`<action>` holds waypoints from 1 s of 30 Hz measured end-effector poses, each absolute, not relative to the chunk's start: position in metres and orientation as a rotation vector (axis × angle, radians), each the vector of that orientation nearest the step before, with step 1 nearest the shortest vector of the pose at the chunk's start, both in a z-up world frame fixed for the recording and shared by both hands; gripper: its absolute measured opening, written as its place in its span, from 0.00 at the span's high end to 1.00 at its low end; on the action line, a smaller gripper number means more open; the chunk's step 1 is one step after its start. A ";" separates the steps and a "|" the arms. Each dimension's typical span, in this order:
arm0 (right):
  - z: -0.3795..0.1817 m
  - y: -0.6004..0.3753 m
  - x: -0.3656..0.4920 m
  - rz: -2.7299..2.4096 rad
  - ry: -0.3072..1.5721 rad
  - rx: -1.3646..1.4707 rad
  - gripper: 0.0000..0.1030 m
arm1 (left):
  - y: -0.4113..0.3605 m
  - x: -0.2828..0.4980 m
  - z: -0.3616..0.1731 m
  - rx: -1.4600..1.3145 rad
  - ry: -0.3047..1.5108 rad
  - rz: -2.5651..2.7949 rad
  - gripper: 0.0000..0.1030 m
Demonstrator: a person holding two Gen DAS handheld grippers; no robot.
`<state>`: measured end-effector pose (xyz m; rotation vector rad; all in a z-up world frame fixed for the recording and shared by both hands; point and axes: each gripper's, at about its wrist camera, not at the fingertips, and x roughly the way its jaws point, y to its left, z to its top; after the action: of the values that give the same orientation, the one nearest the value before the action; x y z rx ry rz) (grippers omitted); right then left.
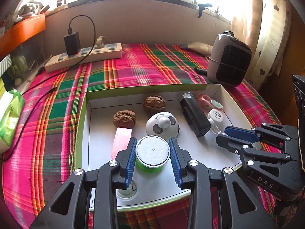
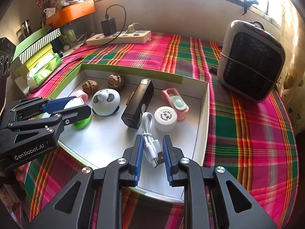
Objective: Organize objects
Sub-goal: 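Lower and release the container with the left gripper while the right releases the cable into the tray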
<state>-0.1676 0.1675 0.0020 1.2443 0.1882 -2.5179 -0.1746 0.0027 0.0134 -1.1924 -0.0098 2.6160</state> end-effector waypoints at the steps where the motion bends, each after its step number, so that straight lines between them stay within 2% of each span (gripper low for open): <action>1: 0.002 0.168 -0.168 -2.519 0.188 1.245 0.79 | 0.003 -0.175 0.013 -1.190 -0.008 2.615 0.69; 30: 0.001 0.164 -0.169 -2.513 0.186 1.246 0.78 | 0.005 -0.178 0.010 -1.199 0.002 2.620 0.69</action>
<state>-0.1686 0.1641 0.0008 1.2458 0.1857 -2.5132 -0.1778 0.0050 0.0096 -1.1990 0.0022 2.6200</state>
